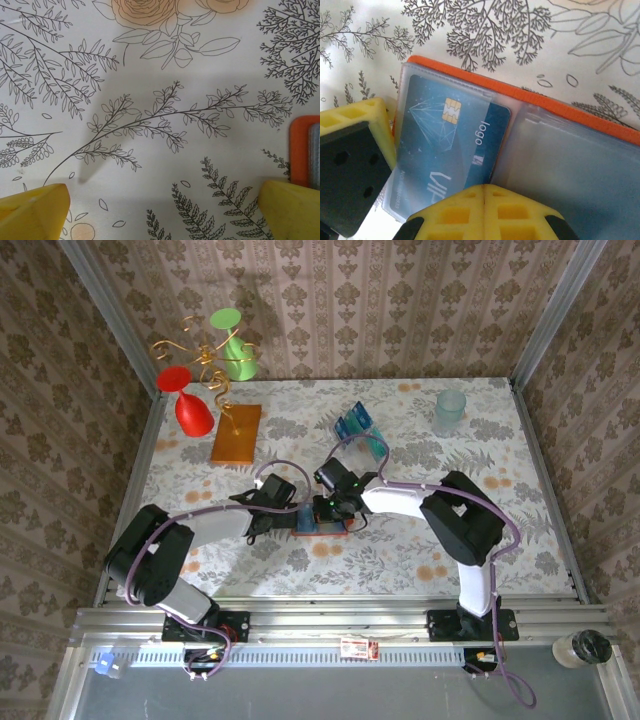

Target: Put the credit cards into the card holder

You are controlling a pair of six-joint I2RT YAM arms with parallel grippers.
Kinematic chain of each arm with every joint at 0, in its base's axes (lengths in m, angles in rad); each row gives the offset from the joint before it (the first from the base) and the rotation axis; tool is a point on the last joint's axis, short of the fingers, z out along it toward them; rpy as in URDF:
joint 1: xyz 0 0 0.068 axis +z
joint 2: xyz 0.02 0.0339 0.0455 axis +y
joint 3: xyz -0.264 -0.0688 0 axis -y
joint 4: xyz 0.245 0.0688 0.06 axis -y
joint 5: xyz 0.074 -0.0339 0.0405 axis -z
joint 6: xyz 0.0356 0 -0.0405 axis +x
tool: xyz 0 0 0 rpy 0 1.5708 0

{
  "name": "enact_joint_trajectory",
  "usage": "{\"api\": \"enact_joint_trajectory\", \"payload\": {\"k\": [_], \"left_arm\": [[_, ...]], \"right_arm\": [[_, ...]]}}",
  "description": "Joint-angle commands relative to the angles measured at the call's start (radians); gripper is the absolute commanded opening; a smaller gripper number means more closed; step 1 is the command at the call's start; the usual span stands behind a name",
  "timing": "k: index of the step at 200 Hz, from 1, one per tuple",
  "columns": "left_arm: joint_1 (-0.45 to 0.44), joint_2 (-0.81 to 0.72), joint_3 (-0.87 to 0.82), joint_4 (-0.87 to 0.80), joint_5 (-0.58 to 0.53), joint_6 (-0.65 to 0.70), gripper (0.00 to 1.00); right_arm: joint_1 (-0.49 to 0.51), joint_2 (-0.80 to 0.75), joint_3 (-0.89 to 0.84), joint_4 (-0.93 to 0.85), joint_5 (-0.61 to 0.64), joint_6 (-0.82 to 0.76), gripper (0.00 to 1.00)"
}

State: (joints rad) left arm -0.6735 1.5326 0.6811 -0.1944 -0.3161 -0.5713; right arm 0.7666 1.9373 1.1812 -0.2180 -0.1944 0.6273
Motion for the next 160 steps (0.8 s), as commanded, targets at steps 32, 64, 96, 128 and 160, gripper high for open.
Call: {"api": "enact_joint_trajectory", "payload": {"k": [32, 64, 96, 128, 160], "left_arm": [[-0.013, 0.055, -0.041, 0.004, 0.044, 0.004, 1.0], [-0.013, 0.048, -0.043, 0.004, 0.047, 0.001, 1.0], [-0.009, -0.004, -0.038, -0.028, 0.043, -0.004, 1.0], [0.012, -0.081, -0.038, -0.062, 0.047, -0.007, 1.0], [0.03, -0.114, -0.041, -0.077, 0.048, 0.001, 1.0]], "right_arm": [[0.02, 0.048, 0.035, -0.009, -0.026, 0.012, 0.03], [0.019, 0.052, 0.04, 0.021, -0.076, 0.029, 0.02], [-0.003, -0.037, 0.009, 0.03, -0.056, 0.042, 0.03], [-0.028, -0.138, -0.031, 0.002, 0.008, 0.033, 0.04], [-0.026, -0.147, -0.038, -0.03, 0.026, 0.016, 0.04]]}}
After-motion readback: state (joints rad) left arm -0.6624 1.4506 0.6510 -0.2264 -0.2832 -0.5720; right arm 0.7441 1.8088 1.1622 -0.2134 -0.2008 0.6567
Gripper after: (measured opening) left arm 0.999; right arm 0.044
